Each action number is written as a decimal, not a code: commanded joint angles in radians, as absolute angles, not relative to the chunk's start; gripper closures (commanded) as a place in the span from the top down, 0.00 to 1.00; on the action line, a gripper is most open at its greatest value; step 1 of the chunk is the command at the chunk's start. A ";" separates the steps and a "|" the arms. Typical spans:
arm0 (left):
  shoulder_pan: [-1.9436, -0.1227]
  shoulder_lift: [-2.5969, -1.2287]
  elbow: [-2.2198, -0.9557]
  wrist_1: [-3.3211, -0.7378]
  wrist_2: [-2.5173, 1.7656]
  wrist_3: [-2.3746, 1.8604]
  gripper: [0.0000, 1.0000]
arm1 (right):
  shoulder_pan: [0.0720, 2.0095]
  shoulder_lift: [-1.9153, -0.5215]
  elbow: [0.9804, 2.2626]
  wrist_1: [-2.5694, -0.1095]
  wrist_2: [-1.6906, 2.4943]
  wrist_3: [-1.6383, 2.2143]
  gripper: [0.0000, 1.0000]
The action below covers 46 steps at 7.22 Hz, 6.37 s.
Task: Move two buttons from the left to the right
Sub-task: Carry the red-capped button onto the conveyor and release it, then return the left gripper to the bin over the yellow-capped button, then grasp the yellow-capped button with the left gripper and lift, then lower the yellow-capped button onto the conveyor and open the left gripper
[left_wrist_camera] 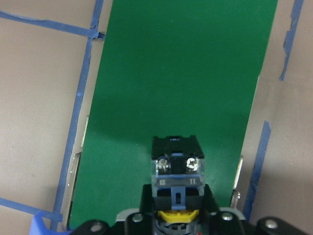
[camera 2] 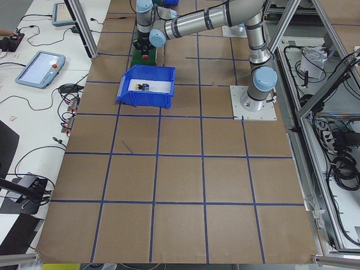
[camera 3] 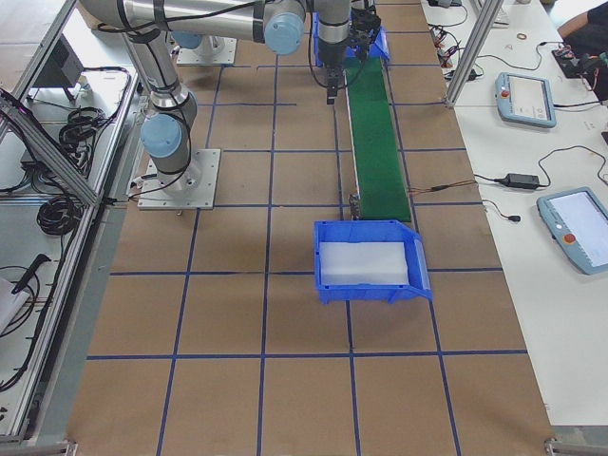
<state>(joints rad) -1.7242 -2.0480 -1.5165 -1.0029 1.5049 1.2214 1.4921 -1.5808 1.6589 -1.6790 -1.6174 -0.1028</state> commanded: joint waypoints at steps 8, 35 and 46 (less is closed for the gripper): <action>-1.724 -2.042 -1.571 -0.977 1.497 1.127 1.00 | 1.491 -1.582 1.660 -1.681 -1.614 -0.106 1.00; -1.430 -1.938 -1.612 -1.176 1.514 0.095 0.19 | 1.508 -1.597 1.670 -1.735 -1.601 -0.152 1.00; -1.727 -2.022 -1.494 -1.149 1.576 1.135 0.20 | 1.508 -1.592 1.697 -1.733 -1.603 -0.153 1.00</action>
